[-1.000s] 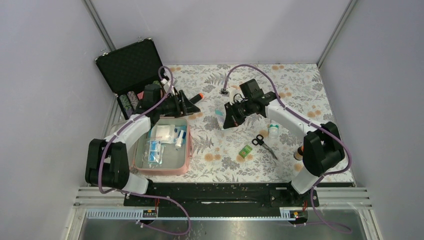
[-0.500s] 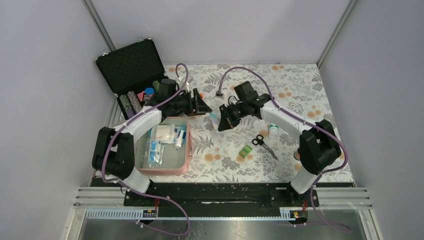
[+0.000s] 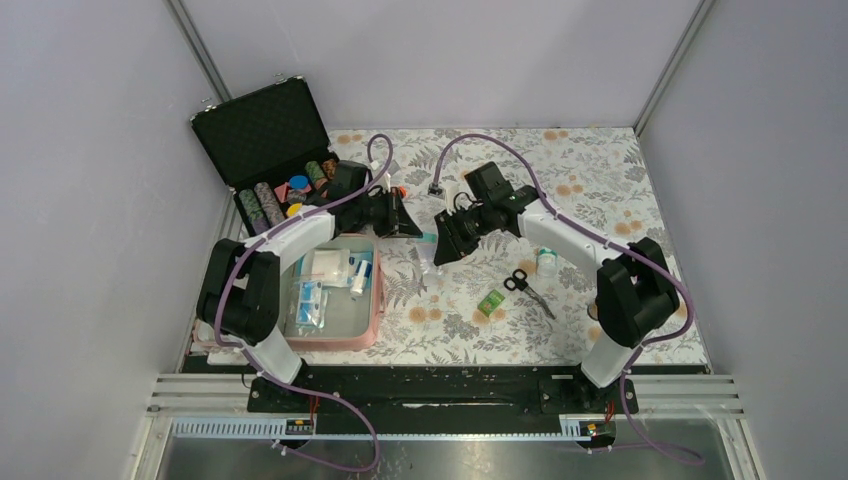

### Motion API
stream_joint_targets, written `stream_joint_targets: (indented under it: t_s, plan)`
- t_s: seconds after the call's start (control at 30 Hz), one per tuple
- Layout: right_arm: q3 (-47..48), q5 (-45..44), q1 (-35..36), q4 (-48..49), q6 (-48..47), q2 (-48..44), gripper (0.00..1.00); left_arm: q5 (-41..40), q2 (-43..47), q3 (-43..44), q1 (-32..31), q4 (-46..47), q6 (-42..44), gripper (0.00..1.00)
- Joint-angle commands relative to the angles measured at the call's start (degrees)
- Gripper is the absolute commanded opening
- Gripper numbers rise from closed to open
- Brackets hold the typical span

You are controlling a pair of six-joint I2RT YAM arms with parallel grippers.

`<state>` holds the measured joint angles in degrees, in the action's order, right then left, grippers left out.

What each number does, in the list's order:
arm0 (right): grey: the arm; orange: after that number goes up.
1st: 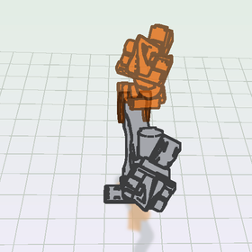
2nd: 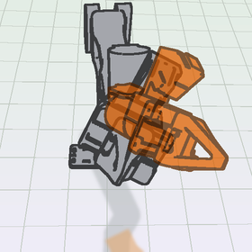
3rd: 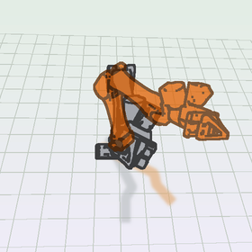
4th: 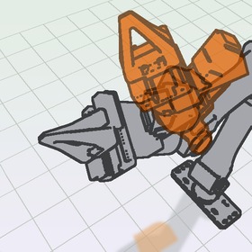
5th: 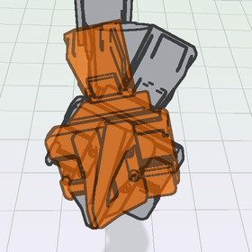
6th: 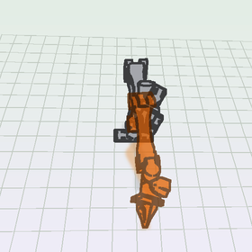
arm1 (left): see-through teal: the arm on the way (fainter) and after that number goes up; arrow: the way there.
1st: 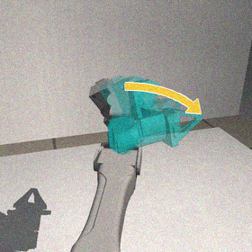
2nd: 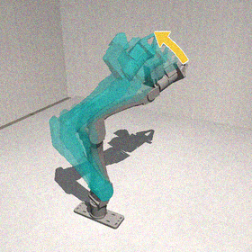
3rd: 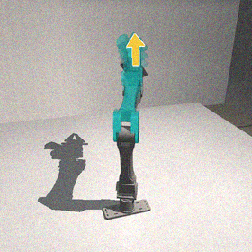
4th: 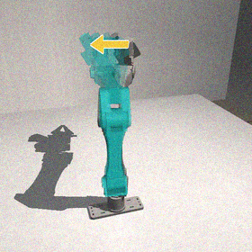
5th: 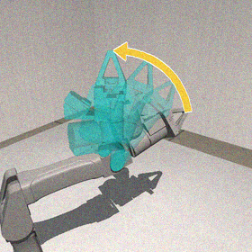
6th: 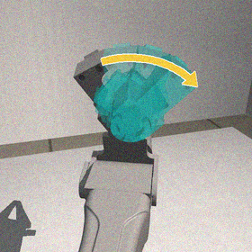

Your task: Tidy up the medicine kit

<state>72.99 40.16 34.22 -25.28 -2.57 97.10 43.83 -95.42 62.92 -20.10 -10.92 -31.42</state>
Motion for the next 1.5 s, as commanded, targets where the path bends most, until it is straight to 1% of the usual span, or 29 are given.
stream_joint_targets:
  t_s: [0.0, 0.07, 0.17, 0.23, 0.33, 0.47, 0.6, 0.77, 0.93, 1.03, 1.17, 1.3, 1.47]
  plan:
    - [5.7, 3.1, 0.5, -7.2, -3.3, 1.3, 0.34, 3.0, 4.6, 3.4, 1.0, -3.7, 8.1, 0.0]
    - [6.9, 3.6, 0.3, -10.2, -5.0, -0.1, 0.44, 2.5, 7.3, 5.0, 1.9, -12.1, 15.5, 0.0]
    - [6.2, 1.5, 0.2, -12.8, -7.8, -4.3, 0.52, 0.4, 13.1, 7.0, 4.3, -22.8, 27.4, 0.0]
    - [5.0, -0.3, 0.2, -14.0, -9.3, -6.9, 0.55, -0.7, 16.8, 7.9, 6.5, -28.7, 34.5, 0.0]
    - [2.2, -3.4, 0.2, -14.2, -10.4, -10.8, 0.57, -1.9, 21.3, 10.0, 10.6, -38.4, 45.0, 0.0]
    - [-2.6, -6.7, 0.1, -11.8, -12.0, -14.0, 0.57, -5.0, 25.3, 10.7, 15.7, -46.7, 51.9, 0.0]
    - [-2.8, -8.8, -0.1, -11.1, -13.1, -14.4, 0.58, -7.4, 27.8, 6.4, 18.3, -49.3, 54.1, 0.0]
    - [-1.7, -9.6, 0.0, -11.1, -12.8, -12.8, 0.58, -7.3, 29.7, 0.4, 18.7, -49.9, 55.2, 0.0]
    - [-1.9, -10.1, 0.0, -11.1, -12.9, -12.0, 0.58, -11.1, 29.7, -3.6, 18.8, -49.7, 56.7, 0.0]
    - [-1.9, -10.4, 0.0, -11.0, -13.0, -11.7, 0.58, -14.1, 28.8, -5.1, 18.9, -48.1, 56.8, 0.0]
    - [-1.7, -10.5, 0.0, -11.1, -13.1, -11.3, 0.58, -17.2, 27.6, -8.1, 19.1, -42.3, 55.8, 0.0]
    - [-2.1, -12.5, -0.1, -11.0, -14.0, -11.4, 0.58, -17.4, 25.2, -9.5, 19.1, -38.9, 54.9, 0.0]
    - [-2.7, -13.2, -0.1, -11.0, -15.0, -11.8, 0.58, -12.5, 23.5, -7.6, 19.1, -40.5, 53.3, 0.0]
